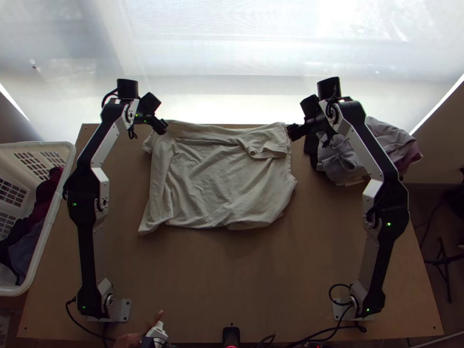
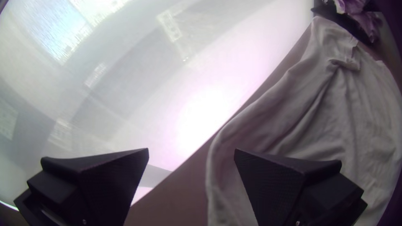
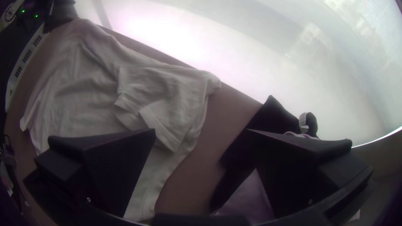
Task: Fold the t-shirt
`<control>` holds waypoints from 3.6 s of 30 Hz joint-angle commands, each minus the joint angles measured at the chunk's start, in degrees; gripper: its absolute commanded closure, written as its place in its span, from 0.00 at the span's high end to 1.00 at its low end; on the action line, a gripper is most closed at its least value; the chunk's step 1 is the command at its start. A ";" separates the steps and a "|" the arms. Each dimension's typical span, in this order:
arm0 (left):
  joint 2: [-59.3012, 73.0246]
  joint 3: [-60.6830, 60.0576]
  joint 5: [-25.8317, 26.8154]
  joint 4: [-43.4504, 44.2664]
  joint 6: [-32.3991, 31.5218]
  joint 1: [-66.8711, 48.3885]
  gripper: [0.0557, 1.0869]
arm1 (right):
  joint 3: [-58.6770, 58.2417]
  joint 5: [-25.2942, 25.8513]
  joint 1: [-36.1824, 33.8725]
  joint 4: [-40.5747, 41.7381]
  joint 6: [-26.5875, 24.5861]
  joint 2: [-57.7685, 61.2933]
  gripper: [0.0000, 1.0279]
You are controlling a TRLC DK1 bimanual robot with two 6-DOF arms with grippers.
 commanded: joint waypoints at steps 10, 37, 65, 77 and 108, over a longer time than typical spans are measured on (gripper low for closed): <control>-11.57 -5.89 0.86 -8.48 5.91 5.14 0.95 | -20.72 -0.04 5.83 -0.12 -1.57 -15.67 0.96; -65.63 -75.24 -0.81 -16.65 16.46 -16.48 0.95 | -52.62 -3.38 25.96 -2.67 1.51 -35.09 0.93; -69.49 -92.20 -4.24 3.30 17.25 -12.70 0.95 | -59.56 4.36 23.85 10.34 -3.42 -29.64 0.91; -69.32 -95.89 -4.33 6.02 14.44 -15.60 0.93 | -58.95 4.36 23.76 14.65 -2.54 -27.36 0.86; -84.96 -63.72 13.25 -28.78 10.75 12.96 0.03 | -58.42 -4.08 21.48 -11.02 -6.05 -61.81 0.03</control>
